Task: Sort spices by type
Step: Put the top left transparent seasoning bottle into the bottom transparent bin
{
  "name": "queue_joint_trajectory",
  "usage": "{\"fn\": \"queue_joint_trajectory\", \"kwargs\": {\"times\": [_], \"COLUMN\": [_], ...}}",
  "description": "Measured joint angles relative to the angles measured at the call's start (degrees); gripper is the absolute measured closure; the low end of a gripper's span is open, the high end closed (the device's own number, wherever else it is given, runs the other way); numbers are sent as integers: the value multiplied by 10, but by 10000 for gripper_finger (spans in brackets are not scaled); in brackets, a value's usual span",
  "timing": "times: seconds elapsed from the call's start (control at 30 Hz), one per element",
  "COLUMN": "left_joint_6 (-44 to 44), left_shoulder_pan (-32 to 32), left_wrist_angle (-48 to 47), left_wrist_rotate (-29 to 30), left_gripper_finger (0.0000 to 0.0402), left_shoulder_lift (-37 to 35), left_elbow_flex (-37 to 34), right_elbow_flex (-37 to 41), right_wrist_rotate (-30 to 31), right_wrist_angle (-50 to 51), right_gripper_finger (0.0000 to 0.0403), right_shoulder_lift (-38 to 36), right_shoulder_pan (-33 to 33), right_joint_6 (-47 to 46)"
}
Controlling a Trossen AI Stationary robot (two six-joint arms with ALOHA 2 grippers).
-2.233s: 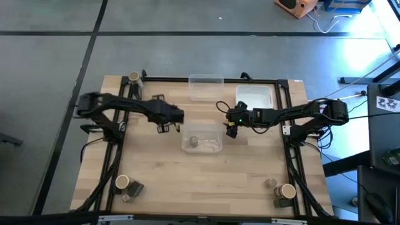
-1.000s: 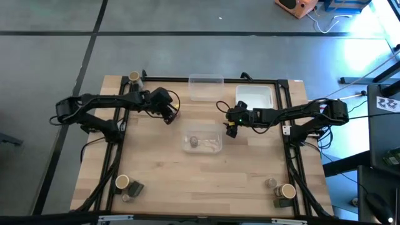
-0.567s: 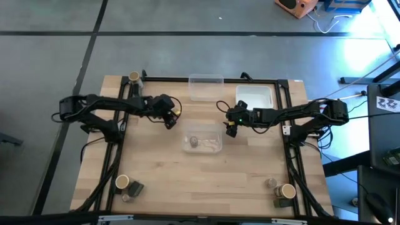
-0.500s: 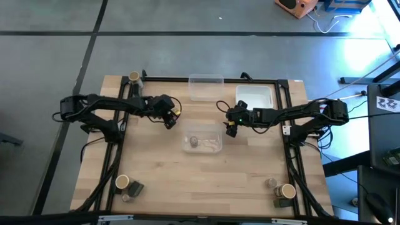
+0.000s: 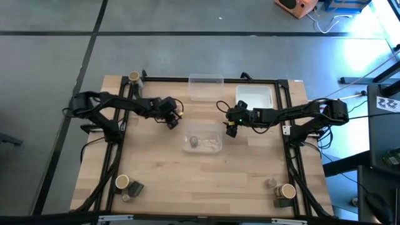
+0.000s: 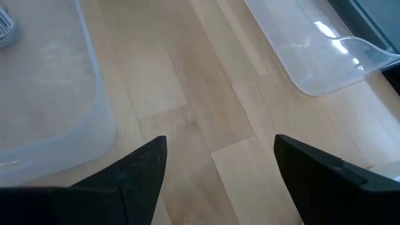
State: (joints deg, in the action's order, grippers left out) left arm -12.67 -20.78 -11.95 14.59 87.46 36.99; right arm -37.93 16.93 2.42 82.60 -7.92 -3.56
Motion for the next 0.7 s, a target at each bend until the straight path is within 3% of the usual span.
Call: {"fn": "queue_joint_trajectory", "kwargs": {"times": [0.7], "left_joint_6": [-22], "left_shoulder_pan": [-1], "left_wrist_angle": [25], "left_wrist_rotate": [2], "left_gripper_finger": [233], "left_shoulder_lift": [-57], "left_elbow_flex": [0], "right_elbow_flex": [0], "right_wrist_rotate": [0], "right_wrist_angle": [2], "right_gripper_finger": [110], "right_shoulder_lift": [0], "right_shoulder_pan": [0], "right_joint_6": [0]}}
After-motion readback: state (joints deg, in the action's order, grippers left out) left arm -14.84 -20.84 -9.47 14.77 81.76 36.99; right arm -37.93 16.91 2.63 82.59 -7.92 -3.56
